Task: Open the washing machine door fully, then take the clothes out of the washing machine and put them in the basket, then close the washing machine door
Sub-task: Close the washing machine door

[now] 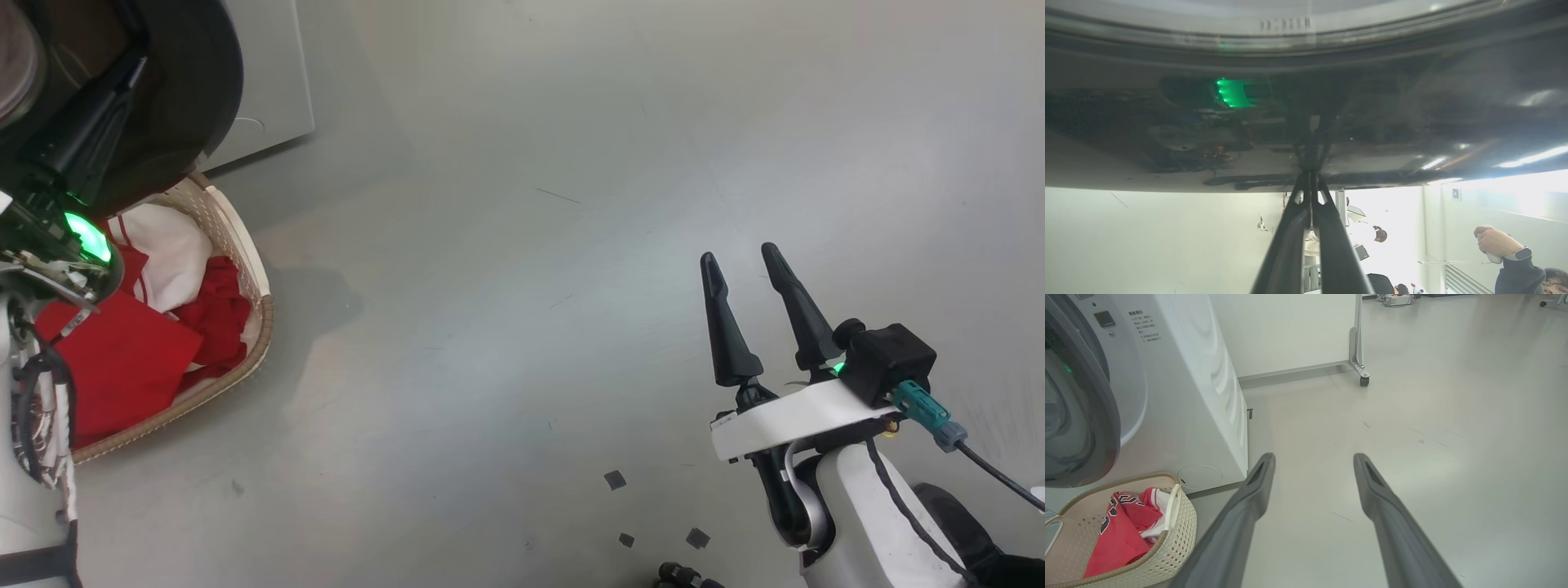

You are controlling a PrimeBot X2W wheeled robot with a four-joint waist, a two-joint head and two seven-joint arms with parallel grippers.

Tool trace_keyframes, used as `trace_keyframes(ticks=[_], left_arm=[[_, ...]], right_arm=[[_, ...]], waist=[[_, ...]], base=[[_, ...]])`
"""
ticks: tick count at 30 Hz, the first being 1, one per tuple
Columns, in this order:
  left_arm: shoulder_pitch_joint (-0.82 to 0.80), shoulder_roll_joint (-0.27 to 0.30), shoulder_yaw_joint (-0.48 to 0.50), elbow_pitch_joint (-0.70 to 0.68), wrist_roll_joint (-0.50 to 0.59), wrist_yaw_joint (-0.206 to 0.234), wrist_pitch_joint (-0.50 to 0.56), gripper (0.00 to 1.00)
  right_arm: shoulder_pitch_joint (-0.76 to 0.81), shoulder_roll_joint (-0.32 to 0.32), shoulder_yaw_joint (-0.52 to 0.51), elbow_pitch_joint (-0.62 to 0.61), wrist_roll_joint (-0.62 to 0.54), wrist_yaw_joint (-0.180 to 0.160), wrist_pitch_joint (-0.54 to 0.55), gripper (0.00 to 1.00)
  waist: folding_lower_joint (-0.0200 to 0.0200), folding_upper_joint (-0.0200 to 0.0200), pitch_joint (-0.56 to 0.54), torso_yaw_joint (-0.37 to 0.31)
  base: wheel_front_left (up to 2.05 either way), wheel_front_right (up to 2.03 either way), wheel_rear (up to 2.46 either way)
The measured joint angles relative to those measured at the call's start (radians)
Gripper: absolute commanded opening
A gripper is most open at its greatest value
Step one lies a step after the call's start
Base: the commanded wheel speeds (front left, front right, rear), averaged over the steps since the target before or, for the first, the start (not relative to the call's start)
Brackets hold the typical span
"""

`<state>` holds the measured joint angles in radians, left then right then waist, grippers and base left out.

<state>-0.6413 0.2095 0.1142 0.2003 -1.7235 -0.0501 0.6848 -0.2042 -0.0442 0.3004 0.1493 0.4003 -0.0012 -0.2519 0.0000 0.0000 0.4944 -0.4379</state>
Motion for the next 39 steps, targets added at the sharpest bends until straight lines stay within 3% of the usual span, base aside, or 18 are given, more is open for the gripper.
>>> trace_keyframes(ticks=[10,21,22,26,27,32,39], left_arm=[[0.031,-0.069,0.017,0.040,-0.028,-0.052,-0.011,0.00],[0.179,-0.151,0.077,0.048,-0.081,-0.070,-0.048,0.00],[0.187,-0.155,0.081,0.047,-0.082,-0.070,-0.053,0.04],[0.221,-0.163,0.088,0.042,-0.091,-0.070,-0.063,0.91],[0.232,-0.164,0.091,0.035,-0.091,-0.070,-0.071,1.00],[0.264,-0.169,0.106,-0.029,-0.081,-0.070,-0.097,1.00],[0.321,-0.171,0.108,-0.119,0.031,-0.070,-0.150,1.00]], right_arm=[[0.000,0.000,-0.032,0.003,0.003,0.000,0.000,1.00],[0.002,-0.011,-0.075,0.016,-0.030,-0.001,0.000,1.00],[0.003,-0.017,-0.081,0.017,-0.034,-0.001,0.000,1.00],[0.009,-0.034,-0.092,0.019,-0.044,-0.001,0.000,1.00],[0.009,-0.036,-0.094,0.020,-0.046,-0.001,0.000,1.00],[0.014,-0.040,-0.105,0.021,-0.053,-0.001,0.000,1.00],[0.034,-0.044,-0.108,0.031,-0.059,-0.001,0.000,1.00]], waist=[[0.0000,0.0000,-0.024,0.048],[0.0000,0.0000,-0.077,0.145],[0.0000,0.0000,-0.082,0.156],[0.0000,0.0000,-0.101,0.205],[0.0000,0.0000,-0.106,0.217],[0.0000,0.0000,-0.131,0.276],[0.0000,0.0000,-0.171,0.342]], base=[[0.00,0.00,0.00],[0.00,0.00,0.00],[0.00,0.00,0.00],[0.00,0.00,0.00],[0.00,0.00,0.00],[0.00,0.00,0.00],[0.00,0.00,0.00]])
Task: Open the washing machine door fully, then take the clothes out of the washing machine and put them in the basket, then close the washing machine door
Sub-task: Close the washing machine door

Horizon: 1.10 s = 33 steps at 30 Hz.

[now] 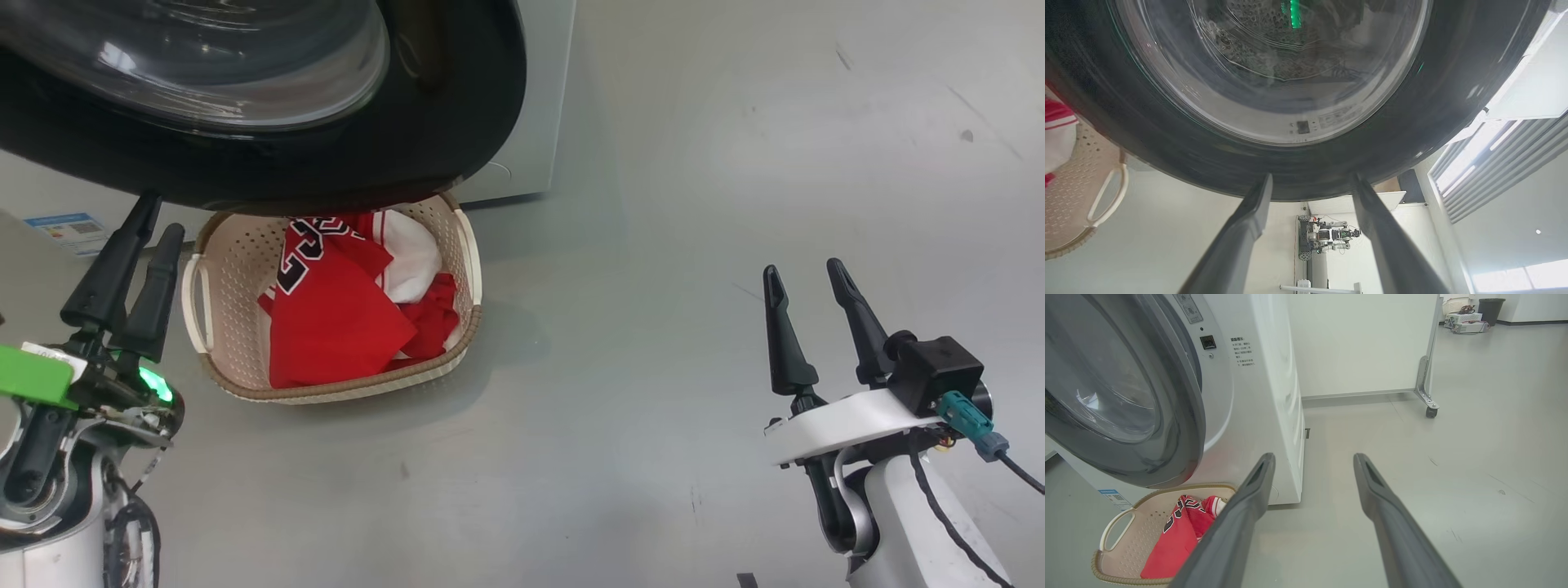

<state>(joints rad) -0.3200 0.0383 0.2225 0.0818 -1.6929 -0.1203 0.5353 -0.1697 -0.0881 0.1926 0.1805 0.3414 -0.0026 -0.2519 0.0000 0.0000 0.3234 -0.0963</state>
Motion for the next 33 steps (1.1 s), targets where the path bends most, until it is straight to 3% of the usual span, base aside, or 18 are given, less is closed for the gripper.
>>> trace_keyframes(ticks=[6,17,23,33], left_arm=[[0.049,0.003,-0.005,-0.097,0.166,0.000,-0.084,1.00],[0.178,0.071,-0.097,-0.188,0.565,0.000,-0.281,1.00],[0.250,0.122,-0.181,-0.202,0.795,0.000,-0.380,1.00],[0.347,0.146,-0.268,-0.167,1.046,-0.001,-0.497,1.00]], right_arm=[[0.010,0.001,0.002,0.004,-0.003,0.000,0.000,1.00],[0.046,0.001,0.002,0.020,-0.011,0.000,0.000,1.00],[0.070,0.002,0.001,0.025,-0.019,0.000,0.000,1.00],[0.117,0.005,-0.006,0.029,-0.019,-0.009,0.000,1.00]], waist=[[0.0000,0.0000,-0.038,0.027],[0.0000,0.0000,-0.098,0.035],[0.0000,0.0000,-0.132,0.036],[0.0000,0.0000,-0.183,0.047]], base=[[0.00,0.00,0.00],[0.00,0.00,0.00],[0.00,0.00,0.00],[0.00,0.00,0.00]])
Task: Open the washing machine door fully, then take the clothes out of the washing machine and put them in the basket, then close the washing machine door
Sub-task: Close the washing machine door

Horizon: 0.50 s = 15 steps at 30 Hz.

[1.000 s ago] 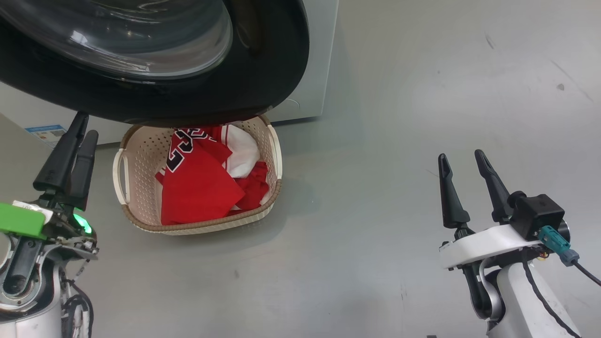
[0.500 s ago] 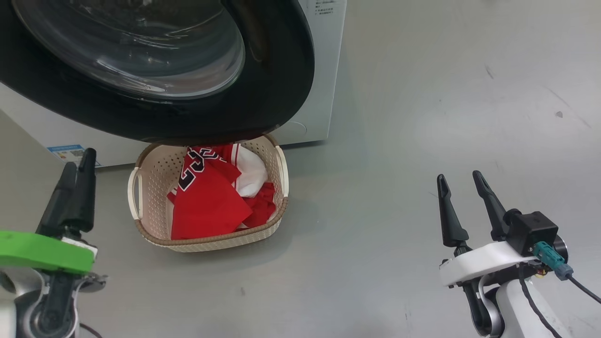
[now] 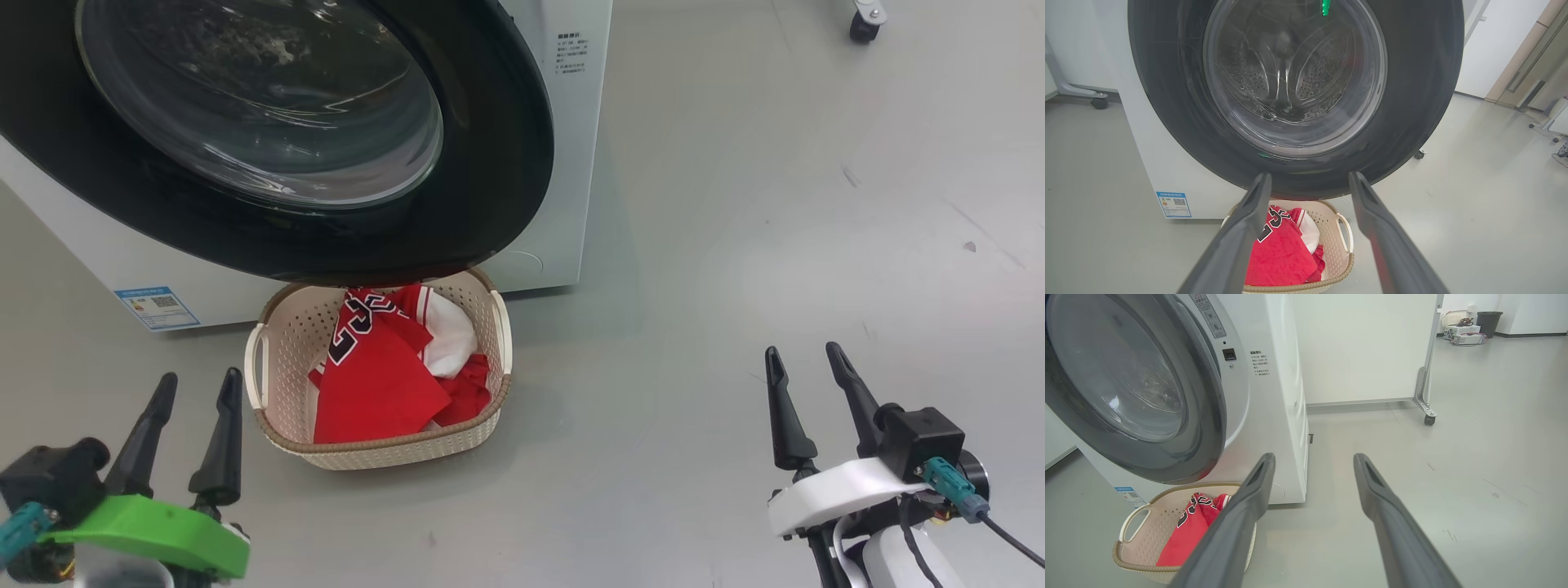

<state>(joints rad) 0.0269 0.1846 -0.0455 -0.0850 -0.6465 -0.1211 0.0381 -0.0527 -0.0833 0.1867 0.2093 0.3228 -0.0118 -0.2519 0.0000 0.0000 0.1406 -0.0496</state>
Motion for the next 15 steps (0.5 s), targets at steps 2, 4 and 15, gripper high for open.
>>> trace_keyframes(ticks=[2,4,15], left_arm=[[0.017,0.003,-0.013,0.011,0.049,0.001,-0.027,1.00],[0.032,0.007,-0.031,0.019,0.089,0.002,-0.038,1.00],[0.067,0.002,-0.086,0.056,0.218,0.064,-0.112,1.00]], right_arm=[[0.013,0.002,0.001,0.002,0.000,0.000,0.000,1.00],[0.027,0.004,0.002,0.002,0.000,0.000,0.000,1.00],[0.077,0.003,0.014,0.007,-0.001,-0.001,0.000,1.00]], waist=[[0.0000,0.0000,-0.011,0.004],[0.0000,0.0000,-0.020,0.009],[0.0000,0.0000,-0.048,0.039]], base=[[0.00,0.00,0.00],[0.00,0.00,0.00],[0.00,0.00,0.00]])
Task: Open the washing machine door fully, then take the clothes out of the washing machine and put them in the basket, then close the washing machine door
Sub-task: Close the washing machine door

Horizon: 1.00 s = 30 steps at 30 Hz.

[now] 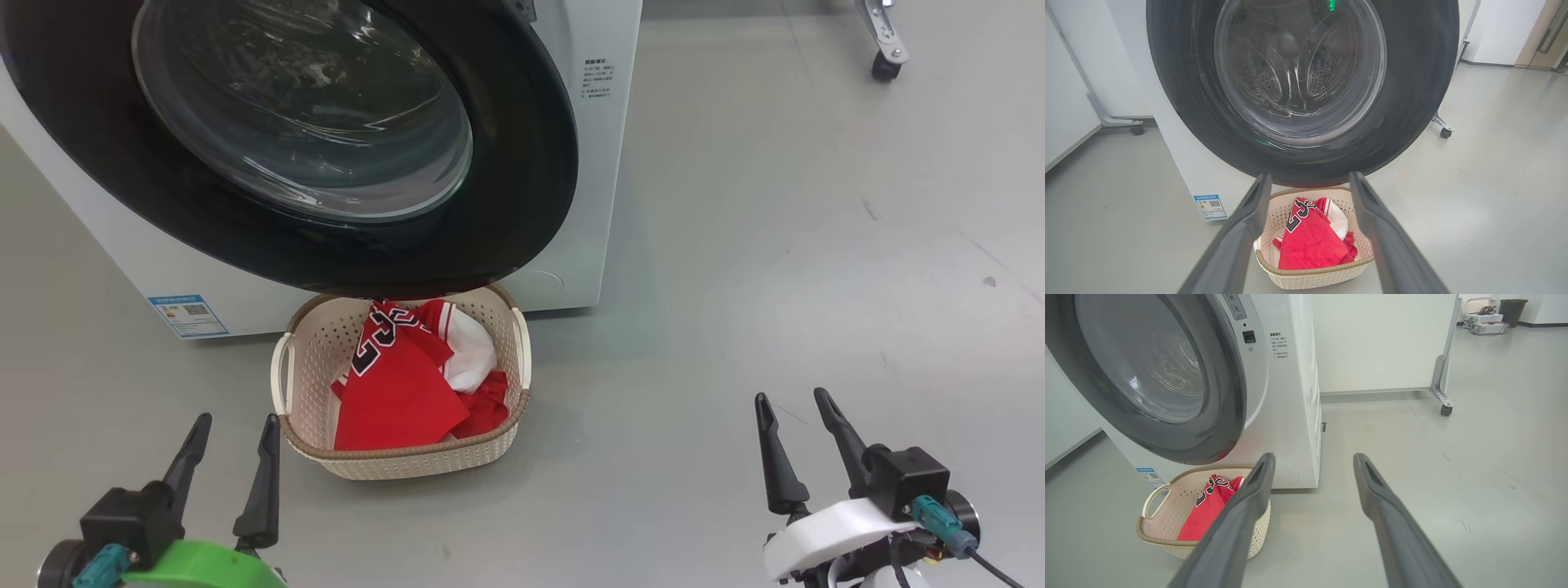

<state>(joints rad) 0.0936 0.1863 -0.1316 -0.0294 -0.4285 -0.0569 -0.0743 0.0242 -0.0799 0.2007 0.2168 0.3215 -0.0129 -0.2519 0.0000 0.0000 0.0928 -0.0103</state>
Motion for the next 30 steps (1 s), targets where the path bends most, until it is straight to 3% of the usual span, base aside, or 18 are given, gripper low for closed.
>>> trace_keyframes(ticks=[11,30], left_arm=[[0.021,-0.026,-0.014,0.014,0.029,0.033,-0.043,1.00],[0.020,-0.039,-0.035,0.030,0.052,0.044,-0.085,1.00]], right_arm=[[0.016,0.001,0.012,-0.006,-0.009,-0.009,0.000,1.00],[0.021,-0.002,0.004,-0.025,-0.009,-0.026,0.000,1.00]], waist=[[0.0000,0.0000,-0.008,0.013],[0.0000,0.0000,0.002,0.025]], base=[[0.00,0.00,0.00],[0.00,0.00,0.00]])
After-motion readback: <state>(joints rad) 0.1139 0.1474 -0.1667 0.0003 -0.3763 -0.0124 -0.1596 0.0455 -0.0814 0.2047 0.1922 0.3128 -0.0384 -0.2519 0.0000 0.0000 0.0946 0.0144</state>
